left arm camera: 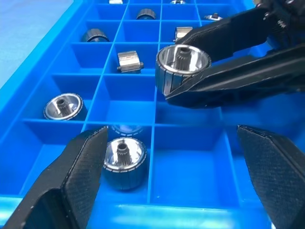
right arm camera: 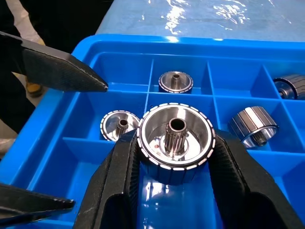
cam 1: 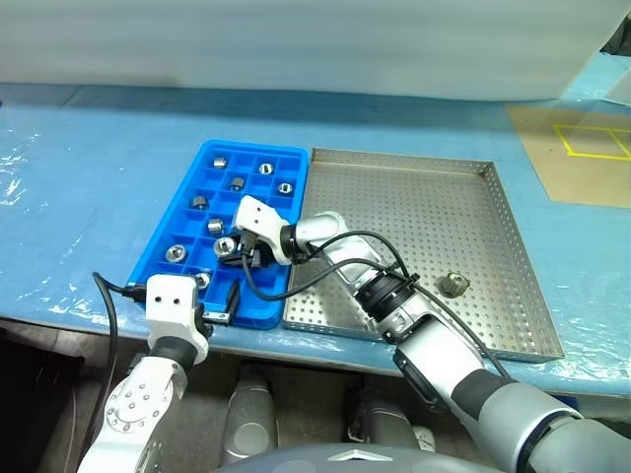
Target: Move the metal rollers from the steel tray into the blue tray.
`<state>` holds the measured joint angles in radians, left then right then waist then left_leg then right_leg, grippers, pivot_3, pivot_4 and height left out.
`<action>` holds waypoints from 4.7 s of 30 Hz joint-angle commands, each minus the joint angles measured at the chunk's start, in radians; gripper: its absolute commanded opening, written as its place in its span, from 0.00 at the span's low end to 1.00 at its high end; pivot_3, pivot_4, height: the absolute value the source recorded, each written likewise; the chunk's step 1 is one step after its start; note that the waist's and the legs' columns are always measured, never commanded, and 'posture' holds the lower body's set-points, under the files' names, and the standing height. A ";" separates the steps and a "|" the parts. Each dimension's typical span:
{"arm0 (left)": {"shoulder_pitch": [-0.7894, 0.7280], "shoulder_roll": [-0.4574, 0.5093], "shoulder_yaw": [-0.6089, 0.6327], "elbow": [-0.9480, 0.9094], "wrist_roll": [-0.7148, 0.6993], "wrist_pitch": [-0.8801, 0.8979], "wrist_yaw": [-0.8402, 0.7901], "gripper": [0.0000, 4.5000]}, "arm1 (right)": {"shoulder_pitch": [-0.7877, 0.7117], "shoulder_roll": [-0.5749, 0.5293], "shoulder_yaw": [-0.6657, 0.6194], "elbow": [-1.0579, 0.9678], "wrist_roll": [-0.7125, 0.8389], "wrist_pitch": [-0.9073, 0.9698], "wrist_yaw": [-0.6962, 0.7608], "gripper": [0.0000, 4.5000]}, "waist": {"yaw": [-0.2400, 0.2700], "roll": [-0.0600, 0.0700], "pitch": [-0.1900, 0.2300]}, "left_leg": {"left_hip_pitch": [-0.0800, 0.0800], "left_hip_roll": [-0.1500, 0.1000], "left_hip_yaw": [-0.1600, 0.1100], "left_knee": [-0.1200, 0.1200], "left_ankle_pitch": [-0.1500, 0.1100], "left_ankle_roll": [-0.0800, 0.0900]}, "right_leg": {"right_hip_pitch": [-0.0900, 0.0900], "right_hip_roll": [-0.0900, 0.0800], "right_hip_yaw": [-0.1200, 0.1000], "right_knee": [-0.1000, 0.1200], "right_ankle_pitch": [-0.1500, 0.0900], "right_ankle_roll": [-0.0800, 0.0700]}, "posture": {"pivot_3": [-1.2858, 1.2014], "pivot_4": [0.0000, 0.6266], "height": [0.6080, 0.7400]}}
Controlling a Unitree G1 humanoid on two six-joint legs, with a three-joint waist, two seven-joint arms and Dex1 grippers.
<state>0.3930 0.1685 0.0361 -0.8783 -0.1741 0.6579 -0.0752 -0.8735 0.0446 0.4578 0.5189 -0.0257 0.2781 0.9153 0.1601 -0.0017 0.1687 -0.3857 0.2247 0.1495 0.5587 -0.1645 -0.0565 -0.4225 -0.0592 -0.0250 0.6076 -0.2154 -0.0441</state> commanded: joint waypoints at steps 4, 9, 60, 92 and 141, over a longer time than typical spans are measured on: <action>-0.047 0.017 -0.001 0.025 0.008 -0.036 -0.018 1.00 | 0.021 -0.037 0.046 -0.051 -0.052 -0.033 0.017 0.36 | 0.000 0.000 0.000 | 0.000 0.000 0.000 0.000 0.000 0.000 | 0.000 0.000 0.000 0.000 0.000 0.000 | 0.66 0.24 1.00; -0.079 0.022 0.001 0.022 0.001 -0.012 -0.017 1.00 | 0.037 -0.049 0.046 -0.073 -0.053 -0.014 0.020 0.36 | 0.002 0.000 0.000 | 0.000 0.000 0.000 0.000 0.000 0.000 | 0.000 0.000 0.000 0.000 0.000 0.000 | 0.66 0.24 1.00; -0.671 0.421 -0.194 0.369 -0.237 -0.127 -0.785 1.00 | 0.411 -0.732 -0.189 -0.829 0.408 0.830 0.120 0.96 | -0.116 0.001 -0.001 | 0.009 -0.001 0.004 0.004 0.003 -0.004 | 0.005 0.001 0.006 0.007 0.001 -0.001 | 0.48 0.24 1.00; -0.645 0.433 -0.247 0.329 -0.190 -0.127 -0.757 1.00 | 0.325 -0.714 -0.235 -0.804 0.728 1.180 0.106 0.96 | -0.112 0.001 -0.001 | 0.018 -0.001 0.003 0.003 0.003 -0.004 | 0.016 0.001 0.005 0.004 0.000 -0.001 | 0.49 0.24 1.00; -0.356 0.535 0.033 0.166 -0.234 0.008 -0.600 1.00 | 0.250 -0.343 0.047 -0.427 0.189 0.321 -0.037 0.53 | -0.071 0.001 -0.001 | 0.010 -0.001 0.003 -0.002 0.003 -0.005 | 0.007 0.001 0.003 0.001 0.000 -0.001 | 0.58 0.24 1.00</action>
<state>0.0351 0.6964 0.0391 -0.6705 -0.3969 0.6677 -0.6842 -0.6038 -0.2960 0.4995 0.1052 0.1748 0.6386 0.8577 0.0895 -0.0004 0.1675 -0.3759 0.2237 0.1523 0.5564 -0.1611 -0.0618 -0.4160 -0.0585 -0.0219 0.6083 -0.2150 -0.0449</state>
